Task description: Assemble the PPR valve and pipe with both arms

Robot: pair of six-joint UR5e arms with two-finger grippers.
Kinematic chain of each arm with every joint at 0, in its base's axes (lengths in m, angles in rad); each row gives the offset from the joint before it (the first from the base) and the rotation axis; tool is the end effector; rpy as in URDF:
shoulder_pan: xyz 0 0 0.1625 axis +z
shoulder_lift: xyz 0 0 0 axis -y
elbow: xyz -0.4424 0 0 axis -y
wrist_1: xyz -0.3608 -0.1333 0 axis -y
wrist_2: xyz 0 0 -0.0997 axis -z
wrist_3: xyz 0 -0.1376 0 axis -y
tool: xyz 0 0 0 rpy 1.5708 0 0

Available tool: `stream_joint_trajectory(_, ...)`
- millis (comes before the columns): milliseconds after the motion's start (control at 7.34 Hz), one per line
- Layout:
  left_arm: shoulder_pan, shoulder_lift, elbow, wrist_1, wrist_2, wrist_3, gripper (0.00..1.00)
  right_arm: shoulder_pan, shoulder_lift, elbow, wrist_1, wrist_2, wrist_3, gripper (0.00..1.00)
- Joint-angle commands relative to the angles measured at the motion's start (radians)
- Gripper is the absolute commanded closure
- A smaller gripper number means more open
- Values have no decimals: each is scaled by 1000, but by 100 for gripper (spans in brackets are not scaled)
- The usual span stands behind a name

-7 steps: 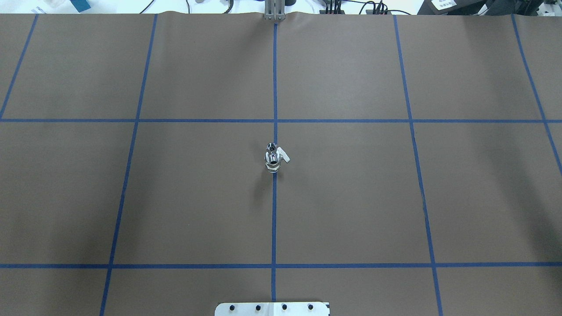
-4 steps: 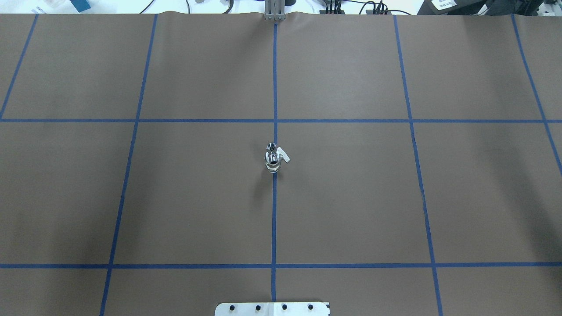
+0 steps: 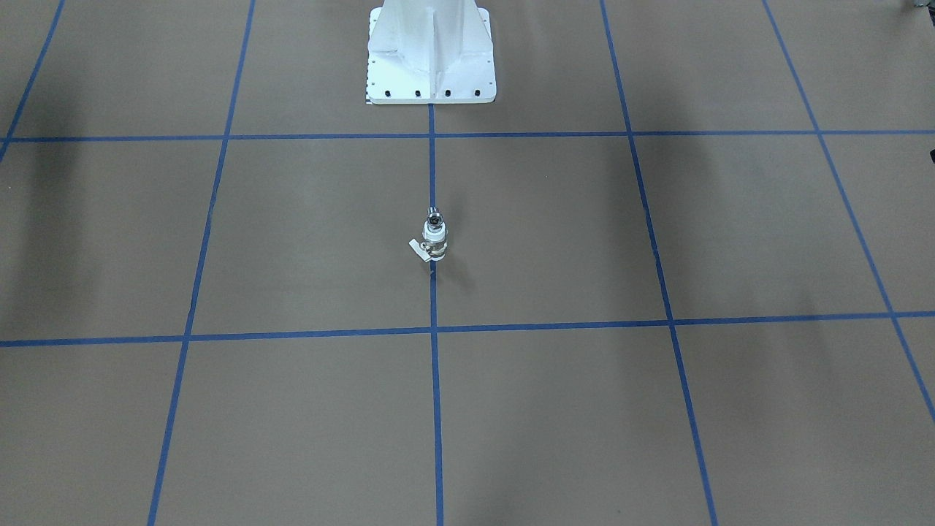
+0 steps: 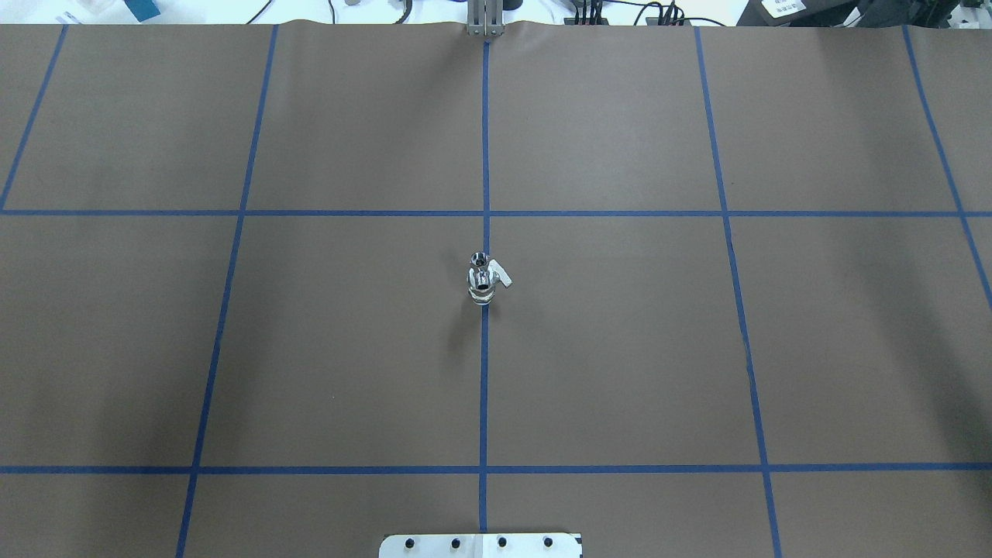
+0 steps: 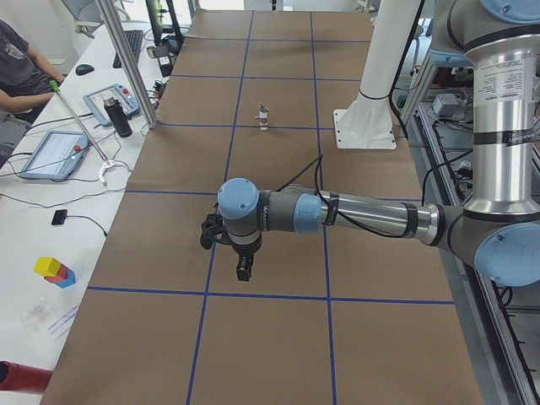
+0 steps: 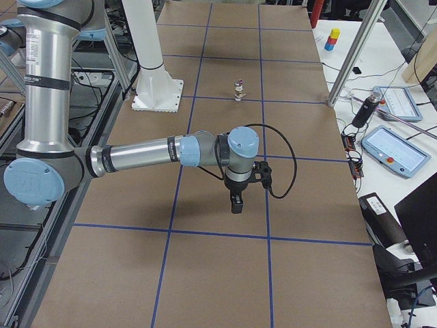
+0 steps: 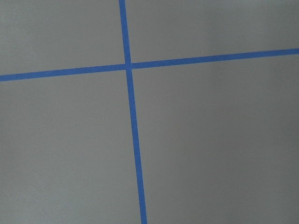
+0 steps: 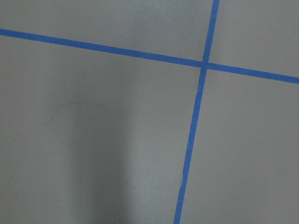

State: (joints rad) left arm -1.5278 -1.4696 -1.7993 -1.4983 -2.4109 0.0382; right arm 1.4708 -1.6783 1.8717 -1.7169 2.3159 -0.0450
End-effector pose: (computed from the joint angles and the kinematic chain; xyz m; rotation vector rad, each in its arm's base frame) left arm -0.0128 -0.4187 0.6431 0.0496 0.8404 0.0994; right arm -0.0012 -0.4129 0.6293 0.0246 -0.7467 -0.1558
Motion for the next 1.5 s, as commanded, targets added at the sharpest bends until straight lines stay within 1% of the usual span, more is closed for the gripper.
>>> stream_joint_trajectory(0, 0, 0, 0, -3, -1, 0, 0, 0, -3, 0, -1, 5, 25, 1)
stream_joint_trajectory(136, 0, 2, 0, -3, -1, 0, 0, 0, -4, 1, 0, 7, 71, 1)
stream_joint_trajectory(272, 0, 2, 0, -3, -1, 0, 0, 0, -8, 1, 0, 11, 79, 1)
stream_joint_trajectory(1362, -11, 0, 5, -7, 6, 3, 0, 0, -8, 1, 0, 3, 82, 1)
